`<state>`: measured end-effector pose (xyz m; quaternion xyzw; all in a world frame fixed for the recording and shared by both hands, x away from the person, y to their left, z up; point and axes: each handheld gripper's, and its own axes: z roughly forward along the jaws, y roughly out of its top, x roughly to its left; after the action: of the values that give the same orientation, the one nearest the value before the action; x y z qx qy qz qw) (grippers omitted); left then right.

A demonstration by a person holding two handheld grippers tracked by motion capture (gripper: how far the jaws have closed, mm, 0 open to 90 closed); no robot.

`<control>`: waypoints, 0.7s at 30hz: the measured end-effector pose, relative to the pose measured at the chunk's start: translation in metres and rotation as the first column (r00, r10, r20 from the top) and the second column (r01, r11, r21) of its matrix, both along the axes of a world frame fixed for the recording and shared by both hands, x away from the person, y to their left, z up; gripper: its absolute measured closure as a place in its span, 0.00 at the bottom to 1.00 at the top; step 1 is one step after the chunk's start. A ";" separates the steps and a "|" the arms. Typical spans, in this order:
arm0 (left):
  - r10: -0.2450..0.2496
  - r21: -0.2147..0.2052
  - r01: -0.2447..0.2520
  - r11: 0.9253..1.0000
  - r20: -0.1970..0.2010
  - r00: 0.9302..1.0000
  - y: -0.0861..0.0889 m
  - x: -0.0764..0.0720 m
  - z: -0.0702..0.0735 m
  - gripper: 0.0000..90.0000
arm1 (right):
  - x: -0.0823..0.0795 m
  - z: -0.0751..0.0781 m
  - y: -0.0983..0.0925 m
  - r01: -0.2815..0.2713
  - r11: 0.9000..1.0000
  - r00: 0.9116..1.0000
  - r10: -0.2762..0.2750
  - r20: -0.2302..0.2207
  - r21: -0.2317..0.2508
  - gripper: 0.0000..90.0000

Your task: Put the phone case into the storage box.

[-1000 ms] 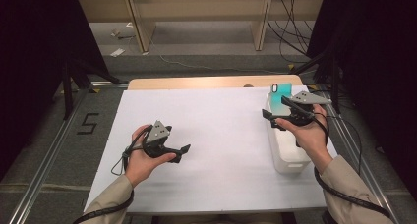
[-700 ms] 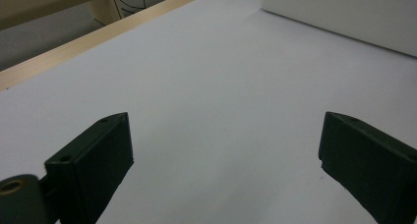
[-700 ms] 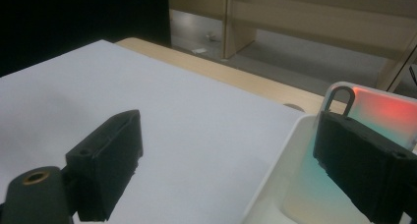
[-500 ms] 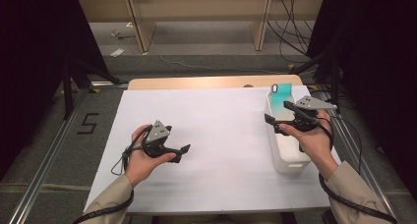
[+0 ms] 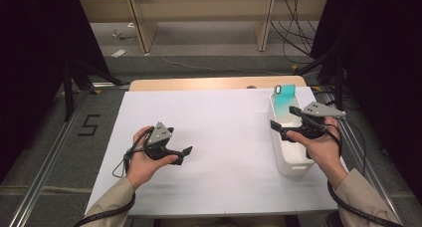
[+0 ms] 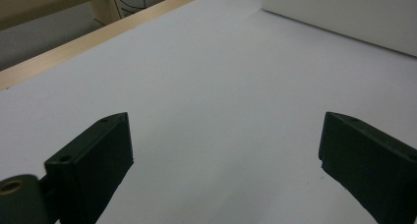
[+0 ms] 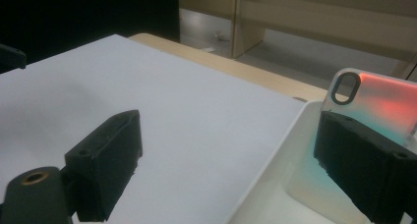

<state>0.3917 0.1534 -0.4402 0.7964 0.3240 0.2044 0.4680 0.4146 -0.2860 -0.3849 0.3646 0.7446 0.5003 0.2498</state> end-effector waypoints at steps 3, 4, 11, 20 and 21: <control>0.002 -0.002 -0.002 1.000 0.000 1.000 0.000 0.000 0.000 0.06 | -0.002 -0.001 -0.002 -0.007 1.000 1.000 0.007 -0.004 0.001 0.13; 0.002 -0.003 -0.002 1.000 0.000 1.000 0.000 0.000 0.000 0.06 | -0.003 -0.002 -0.002 -0.008 1.000 1.000 0.008 -0.006 -0.001 0.13; 0.002 -0.002 -0.002 1.000 -0.002 1.000 0.000 0.000 0.000 0.06 | -0.007 -0.004 -0.006 -0.017 1.000 1.000 0.017 -0.003 0.005 0.13; 0.002 -0.002 -0.002 1.000 -0.001 1.000 0.000 0.000 0.000 0.06 | -0.011 -0.006 -0.006 -0.033 0.999 0.999 0.033 -0.003 0.008 0.13; 0.002 -0.002 -0.002 1.000 -0.001 1.000 0.000 0.000 0.000 0.06 | -0.012 -0.006 -0.007 -0.035 0.999 0.999 0.035 -0.002 0.009 0.13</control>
<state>0.3917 0.1534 -0.4401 0.7956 0.3252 0.2040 0.4686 0.4028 -0.2926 -0.3911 0.3532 0.7490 0.5074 0.2384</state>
